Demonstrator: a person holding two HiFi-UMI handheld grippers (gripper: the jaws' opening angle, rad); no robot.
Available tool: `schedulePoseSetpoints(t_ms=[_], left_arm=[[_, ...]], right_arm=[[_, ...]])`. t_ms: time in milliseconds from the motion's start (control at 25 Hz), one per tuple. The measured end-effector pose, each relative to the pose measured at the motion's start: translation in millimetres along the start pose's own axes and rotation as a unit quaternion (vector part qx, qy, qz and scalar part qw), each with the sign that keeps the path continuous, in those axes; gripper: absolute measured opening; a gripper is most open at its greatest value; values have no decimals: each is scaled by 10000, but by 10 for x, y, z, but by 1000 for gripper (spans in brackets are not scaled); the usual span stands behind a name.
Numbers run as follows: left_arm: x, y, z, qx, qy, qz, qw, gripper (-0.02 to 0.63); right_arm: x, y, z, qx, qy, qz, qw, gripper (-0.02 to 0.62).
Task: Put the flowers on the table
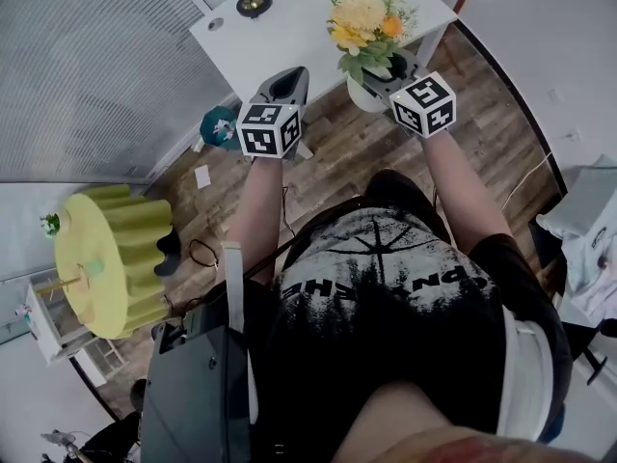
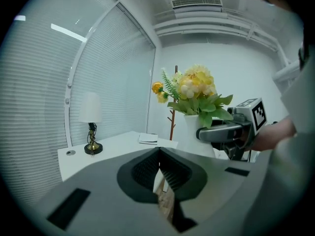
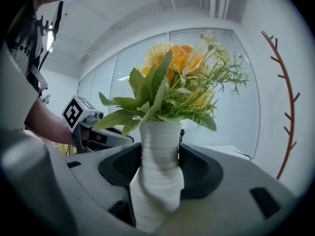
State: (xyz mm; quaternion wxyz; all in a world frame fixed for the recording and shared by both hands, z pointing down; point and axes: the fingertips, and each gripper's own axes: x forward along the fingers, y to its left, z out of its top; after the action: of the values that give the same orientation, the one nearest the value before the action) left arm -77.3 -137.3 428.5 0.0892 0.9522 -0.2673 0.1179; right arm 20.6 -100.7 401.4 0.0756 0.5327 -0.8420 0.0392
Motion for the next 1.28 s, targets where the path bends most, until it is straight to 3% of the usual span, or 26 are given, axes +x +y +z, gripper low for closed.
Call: schedulePoseSetpoints(t_ms=[600, 1280], left_arm=[[656, 725, 170, -202, 134, 518, 9984, 12], [1378, 1628, 496, -374, 207, 1417, 9890, 12]], right_arm=[[890, -693, 165, -3, -87, 571, 9983, 247], [2029, -1517, 321, 32, -360, 1508, 9879, 245]])
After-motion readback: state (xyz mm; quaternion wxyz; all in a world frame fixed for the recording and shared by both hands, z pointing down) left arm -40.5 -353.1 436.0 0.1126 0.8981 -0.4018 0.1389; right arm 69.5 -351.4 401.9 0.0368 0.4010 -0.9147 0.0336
